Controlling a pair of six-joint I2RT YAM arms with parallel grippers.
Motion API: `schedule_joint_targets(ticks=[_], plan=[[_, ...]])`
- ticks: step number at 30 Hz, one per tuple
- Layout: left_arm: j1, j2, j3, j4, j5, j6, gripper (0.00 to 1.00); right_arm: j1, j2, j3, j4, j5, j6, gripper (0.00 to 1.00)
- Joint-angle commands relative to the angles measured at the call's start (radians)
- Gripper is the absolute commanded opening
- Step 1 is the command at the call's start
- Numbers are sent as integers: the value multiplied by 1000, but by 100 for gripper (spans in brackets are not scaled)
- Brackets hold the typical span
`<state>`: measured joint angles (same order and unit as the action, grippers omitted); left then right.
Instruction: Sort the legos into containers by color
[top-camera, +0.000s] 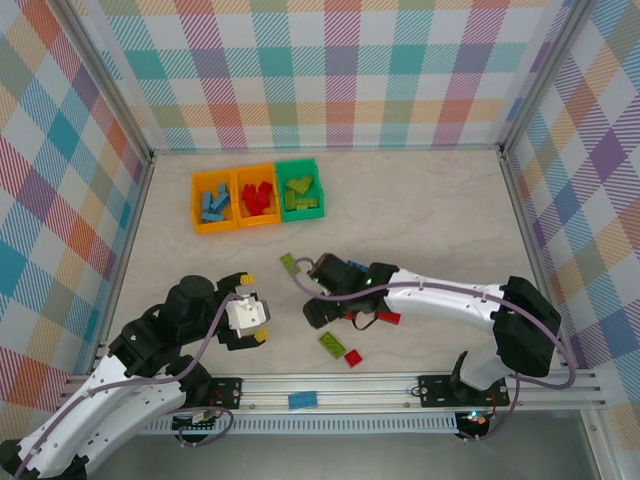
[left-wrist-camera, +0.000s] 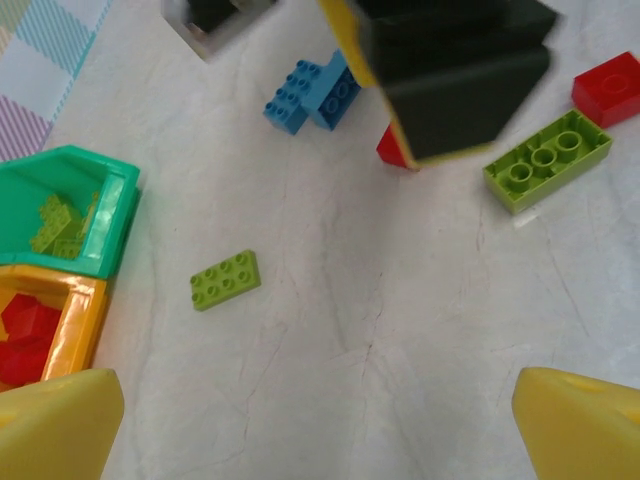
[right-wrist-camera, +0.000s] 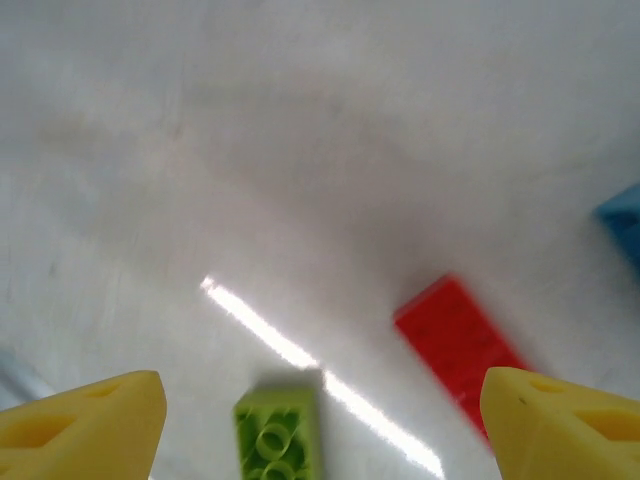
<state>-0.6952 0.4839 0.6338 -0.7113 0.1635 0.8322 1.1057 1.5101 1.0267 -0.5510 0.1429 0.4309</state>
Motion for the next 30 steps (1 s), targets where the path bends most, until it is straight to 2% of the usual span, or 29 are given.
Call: schedule_joint_targets(ticks=[1,7,16,21,26,30], plan=[[10,14,-23,18,94,24,100,35,28,-47,-77,-2,53,82],[10,58,-23,6,157,25,100,68,136,-49,-61,-27,67,71],[10,67,-26,4,143,26,100,69,212,-45,-49,-24,66,40],[10,67,-26,4,138,25,100,65,151,-52,-34,14,63,21],[10,64,-26,7,134,24,100,14,67,-46,41,33,39,14],[10,53,-31,27,121,21,100,-99,12,6,201,52,-40,11]])
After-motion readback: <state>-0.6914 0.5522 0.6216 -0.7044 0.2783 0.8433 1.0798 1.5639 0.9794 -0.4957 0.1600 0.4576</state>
